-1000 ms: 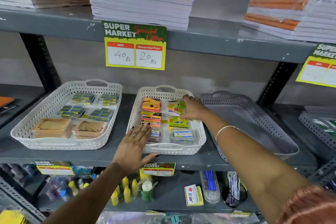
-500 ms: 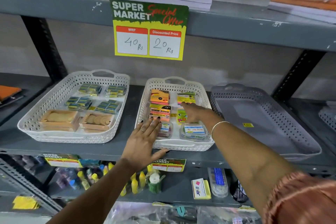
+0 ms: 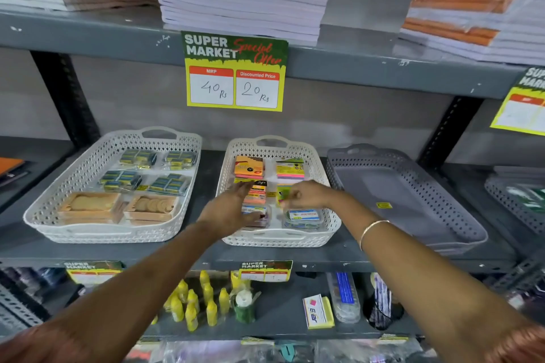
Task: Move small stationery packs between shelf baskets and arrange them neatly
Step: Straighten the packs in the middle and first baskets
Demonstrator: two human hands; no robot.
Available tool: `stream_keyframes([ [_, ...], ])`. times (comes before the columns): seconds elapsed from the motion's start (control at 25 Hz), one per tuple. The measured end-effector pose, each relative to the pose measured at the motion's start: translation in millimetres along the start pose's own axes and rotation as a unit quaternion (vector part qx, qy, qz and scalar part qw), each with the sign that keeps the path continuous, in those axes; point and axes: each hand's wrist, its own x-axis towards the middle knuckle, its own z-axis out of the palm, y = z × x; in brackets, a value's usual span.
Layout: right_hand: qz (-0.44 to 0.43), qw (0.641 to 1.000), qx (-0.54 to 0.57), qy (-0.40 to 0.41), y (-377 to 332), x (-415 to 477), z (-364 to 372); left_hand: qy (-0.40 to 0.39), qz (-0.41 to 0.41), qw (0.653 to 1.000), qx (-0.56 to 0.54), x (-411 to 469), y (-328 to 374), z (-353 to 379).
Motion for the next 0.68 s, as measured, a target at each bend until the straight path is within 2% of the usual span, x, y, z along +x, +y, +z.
stream_keyframes([
  [0.12, 0.000, 0.998, -0.043, -0.038, 4, -12, 13, -0.136, 0.024, 0.987, 0.087, 23, -9, 1],
  [0.2, -0.002, 0.997, -0.066, -0.038, 5, -12, 18, -0.173, 0.023, 0.979, 0.105, 28, -12, 9],
  [0.56, -0.008, 0.996, -0.091, -0.020, 4, -10, 32, -0.173, 0.044, 0.981, 0.078, 30, -15, 8],
  [0.68, -0.005, 0.997, -0.065, -0.053, 5, -8, 28, -0.181, 0.054, 0.979, 0.074, 31, -15, 9],
])
